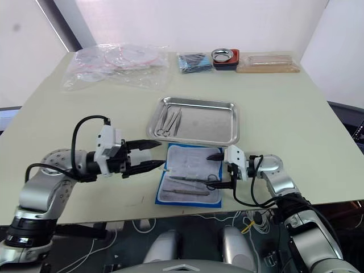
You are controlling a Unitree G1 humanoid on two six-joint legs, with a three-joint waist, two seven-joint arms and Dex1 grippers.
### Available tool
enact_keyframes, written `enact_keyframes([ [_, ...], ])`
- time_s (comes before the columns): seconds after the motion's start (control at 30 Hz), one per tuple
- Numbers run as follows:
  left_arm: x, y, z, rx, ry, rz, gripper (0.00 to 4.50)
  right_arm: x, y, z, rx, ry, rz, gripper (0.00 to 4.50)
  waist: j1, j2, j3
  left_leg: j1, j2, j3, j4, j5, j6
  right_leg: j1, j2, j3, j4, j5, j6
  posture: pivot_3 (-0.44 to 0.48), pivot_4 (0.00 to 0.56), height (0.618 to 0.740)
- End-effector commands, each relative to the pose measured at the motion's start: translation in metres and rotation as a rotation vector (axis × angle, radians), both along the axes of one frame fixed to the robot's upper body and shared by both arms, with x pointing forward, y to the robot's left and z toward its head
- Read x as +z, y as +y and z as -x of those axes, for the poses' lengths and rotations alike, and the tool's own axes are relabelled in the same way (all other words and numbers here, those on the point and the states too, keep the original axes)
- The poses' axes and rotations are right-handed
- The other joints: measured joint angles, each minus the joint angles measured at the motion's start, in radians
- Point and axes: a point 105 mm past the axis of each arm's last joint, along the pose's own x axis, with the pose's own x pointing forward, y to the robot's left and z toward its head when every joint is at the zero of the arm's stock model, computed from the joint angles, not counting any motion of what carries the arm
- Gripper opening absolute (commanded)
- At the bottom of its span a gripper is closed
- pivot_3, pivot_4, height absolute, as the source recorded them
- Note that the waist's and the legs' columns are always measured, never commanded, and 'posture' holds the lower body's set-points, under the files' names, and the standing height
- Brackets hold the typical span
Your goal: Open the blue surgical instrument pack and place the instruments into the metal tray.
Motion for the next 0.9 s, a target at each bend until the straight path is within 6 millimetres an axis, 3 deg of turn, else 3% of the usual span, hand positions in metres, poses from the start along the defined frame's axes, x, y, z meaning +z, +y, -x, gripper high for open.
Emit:
enact_keyframes([
  [0.03, 0.005, 0.009, 0.013, -0.067, -0.058, -0.074, 2.91, -0.065, -0.027, 0.022, -0.076, 0.227, 0.194, 4.50, 0.000, 0.000, 0.000, 0.000, 0.000, 0.000, -0.001, 0.000, 0.000, 0.000, -0.002, 0.000, 0.000, 0.000, 0.000, 0.000, 0.150, 0.740],
  [0.3, 0.018, 0.010, 0.031, -0.159, -0.036, 0.004, 2.91, -0.064, -0.029, 0.023, -0.080, 0.228, 0.188, 4.50, 0.001, 0.000, 0.000, 0.000, 0.003, 0.001, -0.001, -0.001, -0.001, -0.001, -0.006, -0.001, -0.001, 0.000, 0.000, 0.000, 0.150, 0.740],
  [0.43, 0.022, 0.007, 0.035, -0.195, -0.033, 0.029, 4.30, -0.063, -0.030, 0.024, -0.077, 0.226, 0.186, 4.50, 0.001, 0.000, 0.000, 0.000, 0.003, 0.001, -0.001, -0.001, -0.001, -0.001, -0.006, -0.001, -0.001, 0.000, 0.000, 0.000, 0.150, 0.740],
  [0.47, 0.022, 0.007, 0.037, -0.208, -0.024, 0.028, 4.46, -0.063, -0.031, 0.024, -0.077, 0.224, 0.186, 4.50, 0.001, 0.000, 0.000, 0.000, 0.003, 0.001, -0.001, -0.001, -0.001, -0.001, -0.006, -0.001, -0.002, 0.000, 0.000, 0.000, 0.150, 0.740],
  [0.9, 0.025, -0.005, 0.046, -0.281, -0.002, 0.044, 4.46, -0.037, -0.029, 0.021, -0.041, 0.113, 0.157, 4.50, 0.006, 0.003, 0.004, -0.008, 0.000, 0.006, -0.002, 0.002, 0.004, -0.007, -0.004, -0.002, -0.005, 0.000, 0.000, 0.000, 0.150, 0.740],
])
